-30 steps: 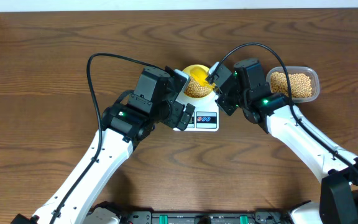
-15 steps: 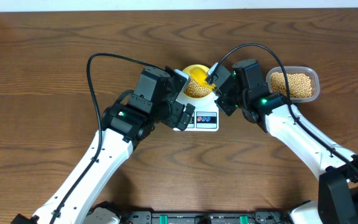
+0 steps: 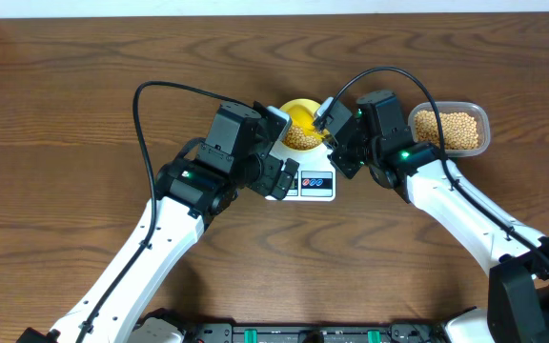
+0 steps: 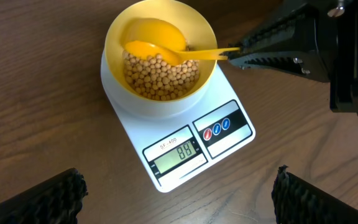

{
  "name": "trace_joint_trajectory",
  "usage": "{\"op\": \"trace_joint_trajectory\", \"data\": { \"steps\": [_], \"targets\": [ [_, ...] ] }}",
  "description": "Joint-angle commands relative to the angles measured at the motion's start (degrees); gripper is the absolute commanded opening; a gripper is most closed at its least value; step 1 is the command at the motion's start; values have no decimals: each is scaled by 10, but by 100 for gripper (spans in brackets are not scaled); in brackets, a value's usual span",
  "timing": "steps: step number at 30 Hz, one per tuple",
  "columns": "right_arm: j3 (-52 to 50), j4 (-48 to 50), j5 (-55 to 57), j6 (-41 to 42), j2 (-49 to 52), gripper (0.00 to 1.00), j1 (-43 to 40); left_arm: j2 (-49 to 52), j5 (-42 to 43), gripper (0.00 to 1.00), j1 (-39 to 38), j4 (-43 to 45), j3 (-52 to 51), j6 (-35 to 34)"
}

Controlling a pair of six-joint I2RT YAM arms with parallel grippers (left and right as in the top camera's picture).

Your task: Scoop item into bowl and weigh 50g on scale

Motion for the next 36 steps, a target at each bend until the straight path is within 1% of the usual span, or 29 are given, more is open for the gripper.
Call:
{"op": "trace_joint_trajectory", "data": {
  "steps": [1,4,8,13,21,31,36],
  "targets": [
    [5,1,-22,12,4,1,2,0,-7,98,2,0,2,6],
    [5,-5,-24,30,4,1,1,0,-7,98,2,0,2,6],
    [5,-7,-56,32,4,1,2,0,-7,98,2,0,2,6],
    [5,-2,-57,37,4,1,1,0,-7,98,2,0,2,6],
    [5,25,-57,88,3,1,-8,0,-7,98,2,0,2,6],
    [5,42,-61,180,-3,1,-22,0,-7,98,2,0,2,6],
    [5,42,-118,190,-8,1,-36,0,-7,98,2,0,2,6]
  ]
}}
